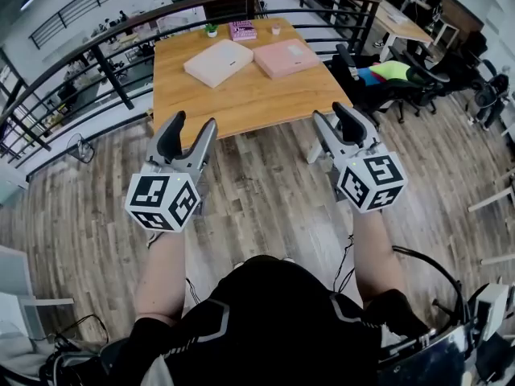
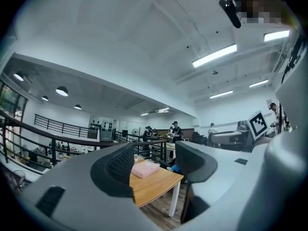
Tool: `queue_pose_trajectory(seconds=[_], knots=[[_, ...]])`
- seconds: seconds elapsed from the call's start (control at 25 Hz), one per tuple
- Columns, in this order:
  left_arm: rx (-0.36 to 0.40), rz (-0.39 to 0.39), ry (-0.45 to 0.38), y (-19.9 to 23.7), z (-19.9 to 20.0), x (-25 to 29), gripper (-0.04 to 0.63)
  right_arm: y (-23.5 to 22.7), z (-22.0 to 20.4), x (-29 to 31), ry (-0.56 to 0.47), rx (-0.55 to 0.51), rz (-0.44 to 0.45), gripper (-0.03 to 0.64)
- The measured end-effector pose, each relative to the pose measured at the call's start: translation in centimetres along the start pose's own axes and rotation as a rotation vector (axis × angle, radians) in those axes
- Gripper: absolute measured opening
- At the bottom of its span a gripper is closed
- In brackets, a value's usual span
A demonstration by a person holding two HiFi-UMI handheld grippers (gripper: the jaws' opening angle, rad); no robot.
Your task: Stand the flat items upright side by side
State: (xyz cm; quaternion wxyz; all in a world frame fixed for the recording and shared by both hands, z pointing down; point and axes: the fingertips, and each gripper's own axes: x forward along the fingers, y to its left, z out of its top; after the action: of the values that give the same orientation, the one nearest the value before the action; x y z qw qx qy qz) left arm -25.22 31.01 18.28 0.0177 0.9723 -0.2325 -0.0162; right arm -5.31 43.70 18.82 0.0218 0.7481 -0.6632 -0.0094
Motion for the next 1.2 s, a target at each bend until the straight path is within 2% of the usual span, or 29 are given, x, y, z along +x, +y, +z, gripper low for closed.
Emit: queue_pose_trajectory(seconds=[0.16,0.4,0.52,0.68,0.88,1.2], knots=[[-0.003,0.01,0.006,1.2,-0.5,-0.5,0.312,0.6,0.3,0.1,-0.022,0.005,0.003,0.276],[0.015,-0.003,0.025,2.7,-1.1,-1.0,0.345,1.2,0.2,0.6,-0.017,0.008,-0.023,0.371],[0.001,-0.021,0.039,3.6,-1.8,-1.0,0.345,1.9,0.0,1.3,-0.008,0.001,-0.028,0.381],[-0.025,-0.002,0.025,5.6,-2.3,-1.3,0.345,2.8,-0.3,2.3,0.002,-0.008,-0.03,0.408],[-0.012,0.004,0.027,7.6,-3.2,-1.4,0.345,3.5,-0.8,3.4,-0.004,0.0,-0.04,0.417],[0.003,0.056,0.025,10.4,-4.0,0.5,0.345,3.6,-1.9,8.5,-0.001,-0.024,0.04,0.42]])
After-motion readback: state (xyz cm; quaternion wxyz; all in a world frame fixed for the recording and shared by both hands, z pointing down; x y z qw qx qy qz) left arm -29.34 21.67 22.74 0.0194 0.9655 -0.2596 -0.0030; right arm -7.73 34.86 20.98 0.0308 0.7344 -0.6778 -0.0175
